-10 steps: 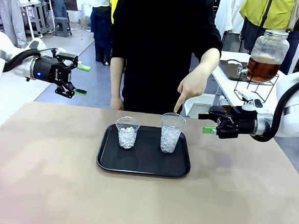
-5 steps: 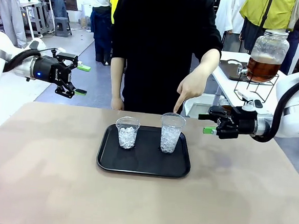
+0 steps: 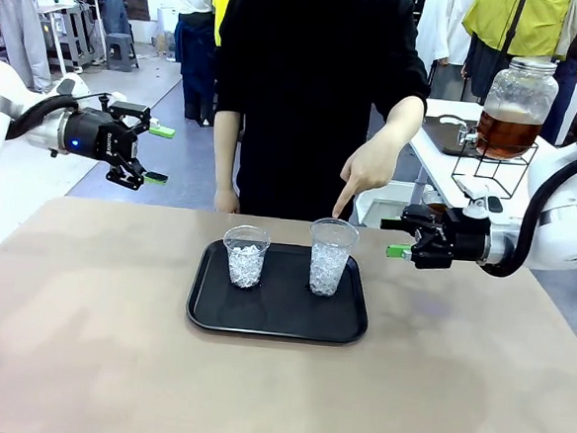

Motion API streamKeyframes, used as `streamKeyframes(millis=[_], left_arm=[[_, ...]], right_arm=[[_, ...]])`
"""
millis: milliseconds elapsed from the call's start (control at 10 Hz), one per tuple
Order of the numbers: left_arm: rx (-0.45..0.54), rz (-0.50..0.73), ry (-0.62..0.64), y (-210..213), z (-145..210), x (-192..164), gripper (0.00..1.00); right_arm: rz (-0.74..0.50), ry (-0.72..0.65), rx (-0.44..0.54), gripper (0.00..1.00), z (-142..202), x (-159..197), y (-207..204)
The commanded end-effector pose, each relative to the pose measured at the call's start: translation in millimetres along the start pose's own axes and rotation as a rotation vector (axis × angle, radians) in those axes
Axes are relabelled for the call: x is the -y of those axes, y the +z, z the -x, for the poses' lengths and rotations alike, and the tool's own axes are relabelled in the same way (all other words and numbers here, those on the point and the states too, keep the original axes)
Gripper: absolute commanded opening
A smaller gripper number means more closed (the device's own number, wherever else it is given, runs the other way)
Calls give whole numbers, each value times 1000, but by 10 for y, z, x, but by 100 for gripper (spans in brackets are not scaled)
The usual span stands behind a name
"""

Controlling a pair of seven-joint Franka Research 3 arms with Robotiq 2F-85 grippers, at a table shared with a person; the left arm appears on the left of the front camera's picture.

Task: Pour the drink into the iced cup.
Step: Pick up the iced cup indicated by the human and present it to them.

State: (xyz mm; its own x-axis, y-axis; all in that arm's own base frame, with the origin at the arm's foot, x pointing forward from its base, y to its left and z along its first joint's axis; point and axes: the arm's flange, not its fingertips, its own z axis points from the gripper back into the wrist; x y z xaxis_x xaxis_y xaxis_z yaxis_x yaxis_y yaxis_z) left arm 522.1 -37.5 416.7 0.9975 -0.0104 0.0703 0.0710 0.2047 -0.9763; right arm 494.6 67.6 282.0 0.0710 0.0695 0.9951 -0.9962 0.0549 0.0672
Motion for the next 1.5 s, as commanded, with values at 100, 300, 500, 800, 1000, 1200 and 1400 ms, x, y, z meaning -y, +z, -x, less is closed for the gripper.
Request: streamKeyframes(millis=[100, 300, 500, 800, 1000, 1200, 1400], left_arm=[[2, -1, -2, 3, -2, 8, 100], [2, -1, -2, 3, -2, 8, 100], [2, -1, -2, 3, -2, 8, 100], [2, -1, -2, 3, -2, 8, 100], [2, -1, -2, 3, -2, 8, 100], [2, -1, -2, 3, -2, 8, 100], [2, -1, -2, 3, -2, 8, 100]], right_arm=[[33, 67, 6, 100, 197, 145, -195], [46, 73, 3, 100, 324, 186, -262], [24, 52, 15, 100, 382, 181, -335], [17, 37, 31, 100, 435, 170, -456], [20, 32, 36, 100, 480, 185, -538], [3, 13, 45, 100, 513, 188, -603], [-17, 0, 38, 100, 525, 180, -656]])
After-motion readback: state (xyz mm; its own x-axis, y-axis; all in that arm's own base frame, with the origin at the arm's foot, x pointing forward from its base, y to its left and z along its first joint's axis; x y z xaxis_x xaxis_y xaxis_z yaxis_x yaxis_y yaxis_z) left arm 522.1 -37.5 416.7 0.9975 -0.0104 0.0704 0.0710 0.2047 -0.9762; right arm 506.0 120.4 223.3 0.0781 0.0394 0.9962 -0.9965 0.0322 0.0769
